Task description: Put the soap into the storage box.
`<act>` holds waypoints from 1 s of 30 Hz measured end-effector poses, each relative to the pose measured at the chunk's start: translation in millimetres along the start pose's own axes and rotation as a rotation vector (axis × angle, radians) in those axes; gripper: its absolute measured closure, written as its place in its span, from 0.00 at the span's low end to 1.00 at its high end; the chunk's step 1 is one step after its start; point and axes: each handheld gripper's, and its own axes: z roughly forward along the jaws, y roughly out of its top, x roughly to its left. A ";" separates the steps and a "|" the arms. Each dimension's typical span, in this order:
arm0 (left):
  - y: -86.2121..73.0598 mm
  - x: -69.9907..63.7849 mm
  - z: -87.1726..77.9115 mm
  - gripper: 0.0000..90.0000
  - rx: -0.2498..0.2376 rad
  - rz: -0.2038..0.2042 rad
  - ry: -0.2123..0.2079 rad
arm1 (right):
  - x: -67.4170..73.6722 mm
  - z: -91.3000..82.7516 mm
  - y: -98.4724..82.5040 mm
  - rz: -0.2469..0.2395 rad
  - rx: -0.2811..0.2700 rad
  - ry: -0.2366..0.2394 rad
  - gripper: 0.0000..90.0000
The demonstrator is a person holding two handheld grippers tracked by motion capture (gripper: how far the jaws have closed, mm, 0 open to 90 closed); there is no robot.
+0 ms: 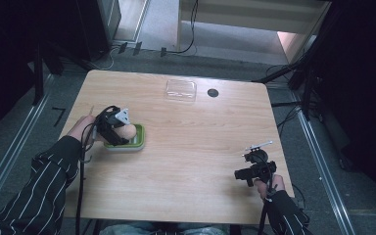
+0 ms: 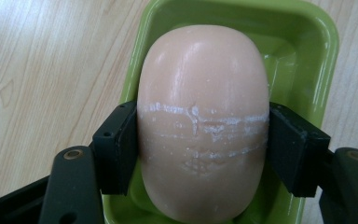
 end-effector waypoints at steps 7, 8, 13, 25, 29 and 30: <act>-0.9 0.2 -0.5 0.35 -0.006 0.001 0.002 | 0.0 0.2 0.5 -0.003 0.005 -0.001 0.16; -1.0 0.3 -1.4 0.34 -0.011 0.005 0.003 | 0.2 0.2 0.5 -0.003 0.005 -0.002 0.16; -2.3 0.5 -3.4 0.33 -0.017 0.004 0.019 | 0.4 0.6 0.6 -0.007 0.003 0.000 0.16; 0.1 -0.1 -11.0 0.17 -0.036 -0.027 0.048 | -1.3 -0.5 -0.3 0.001 0.000 -0.001 0.16; 2.5 -1.3 -16.0 0.14 -0.082 -0.058 0.049 | -1.6 -1.2 -1.1 0.001 -0.006 0.001 0.16; 2.9 -1.4 -17.2 0.13 -0.085 -0.067 0.049 | -1.4 -1.7 -1.0 0.002 -0.003 -0.001 0.16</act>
